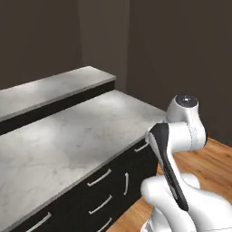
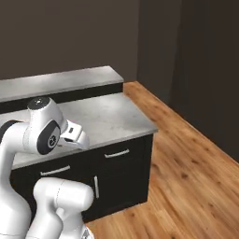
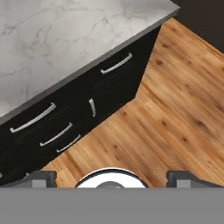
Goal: Take a sugar cube from the saucer and place it inside the coffee. Then, grab milk from the fridge and place it next to the coffee on the counter to sweeten the coffee.
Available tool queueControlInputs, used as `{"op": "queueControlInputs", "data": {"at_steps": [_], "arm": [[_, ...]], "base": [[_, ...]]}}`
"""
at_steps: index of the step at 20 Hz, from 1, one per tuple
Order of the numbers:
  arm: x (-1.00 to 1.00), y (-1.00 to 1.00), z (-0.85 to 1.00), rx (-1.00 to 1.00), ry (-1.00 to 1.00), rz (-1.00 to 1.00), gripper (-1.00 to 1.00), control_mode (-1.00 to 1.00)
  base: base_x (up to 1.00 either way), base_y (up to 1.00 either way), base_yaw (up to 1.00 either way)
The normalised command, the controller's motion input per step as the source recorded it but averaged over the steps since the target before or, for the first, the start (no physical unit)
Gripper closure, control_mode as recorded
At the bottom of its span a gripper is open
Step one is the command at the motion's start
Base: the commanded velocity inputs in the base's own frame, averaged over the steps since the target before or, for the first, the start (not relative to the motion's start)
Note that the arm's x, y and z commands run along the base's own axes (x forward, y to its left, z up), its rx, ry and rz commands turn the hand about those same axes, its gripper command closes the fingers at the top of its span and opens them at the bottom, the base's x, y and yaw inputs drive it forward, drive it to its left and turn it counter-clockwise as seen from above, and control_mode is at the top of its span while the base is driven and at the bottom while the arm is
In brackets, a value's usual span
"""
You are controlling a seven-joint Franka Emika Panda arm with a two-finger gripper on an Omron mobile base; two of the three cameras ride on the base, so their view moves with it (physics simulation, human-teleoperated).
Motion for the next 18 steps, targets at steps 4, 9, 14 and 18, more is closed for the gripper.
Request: {"op": "queueControlInputs", "data": {"at_steps": [4, 9, 14, 18], "arm": [[0.00, 0.00, 0.00, 0.00, 0.00, 0.00, -1.00, 1.00], [0.00, 0.00, 0.00, 0.00, 0.00, 0.00, -1.00, 1.00], [0.00, 0.00, 0.00, 0.00, 0.00, 0.00, -1.00, 1.00], [0.00, 0.00, 0.00, 0.00, 0.00, 0.00, -1.00, 1.00]], "base": [[0.71, -0.64, -0.52], [0.91, -0.84, -0.43], [1.00, -0.85, -0.34], [1.00, -0.56, -0.06]]}}
